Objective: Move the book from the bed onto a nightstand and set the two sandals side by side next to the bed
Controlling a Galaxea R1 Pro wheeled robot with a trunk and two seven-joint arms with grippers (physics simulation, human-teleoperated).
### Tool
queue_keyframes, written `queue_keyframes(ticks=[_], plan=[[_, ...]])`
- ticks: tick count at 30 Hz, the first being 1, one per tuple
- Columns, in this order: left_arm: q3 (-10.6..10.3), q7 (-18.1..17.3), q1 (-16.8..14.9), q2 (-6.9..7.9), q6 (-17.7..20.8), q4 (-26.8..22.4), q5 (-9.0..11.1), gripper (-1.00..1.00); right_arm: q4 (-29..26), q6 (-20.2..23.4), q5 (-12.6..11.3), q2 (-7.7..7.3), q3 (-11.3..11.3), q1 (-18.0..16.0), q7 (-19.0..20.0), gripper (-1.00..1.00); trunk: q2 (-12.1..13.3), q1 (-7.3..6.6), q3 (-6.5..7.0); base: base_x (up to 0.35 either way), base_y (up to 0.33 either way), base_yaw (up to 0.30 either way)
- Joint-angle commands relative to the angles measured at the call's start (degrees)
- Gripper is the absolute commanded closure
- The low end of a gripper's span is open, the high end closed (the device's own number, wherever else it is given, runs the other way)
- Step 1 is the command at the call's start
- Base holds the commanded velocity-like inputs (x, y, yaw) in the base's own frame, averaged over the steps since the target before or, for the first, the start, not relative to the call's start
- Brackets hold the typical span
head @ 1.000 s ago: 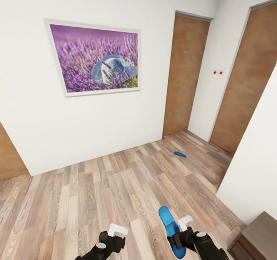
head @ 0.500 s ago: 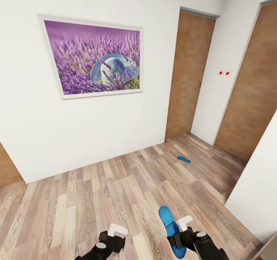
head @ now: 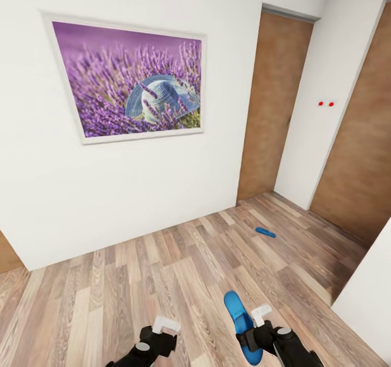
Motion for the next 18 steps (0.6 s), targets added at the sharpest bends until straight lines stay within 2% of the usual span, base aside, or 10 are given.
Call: queue_keyframes(ticks=[1, 18], plan=[[-0.49, 0.39, -0.05, 0.04, 0.25, -0.10, 0.53, -1.00, -0.18, 0.28, 0.29, 0.09, -0.49, -0.04, 0.51, 1.00, -0.13, 0.07, -0.13, 0.350, 0.085, 0.000], [-0.49, 0.39, -0.05, 0.04, 0.23, -0.08, 0.53, -1.00, -0.18, 0.28, 0.24, -0.04, -0.54, -0.07, 0.52, 1.00, -0.13, 0.07, -0.13, 0.350, 0.085, 0.000]])
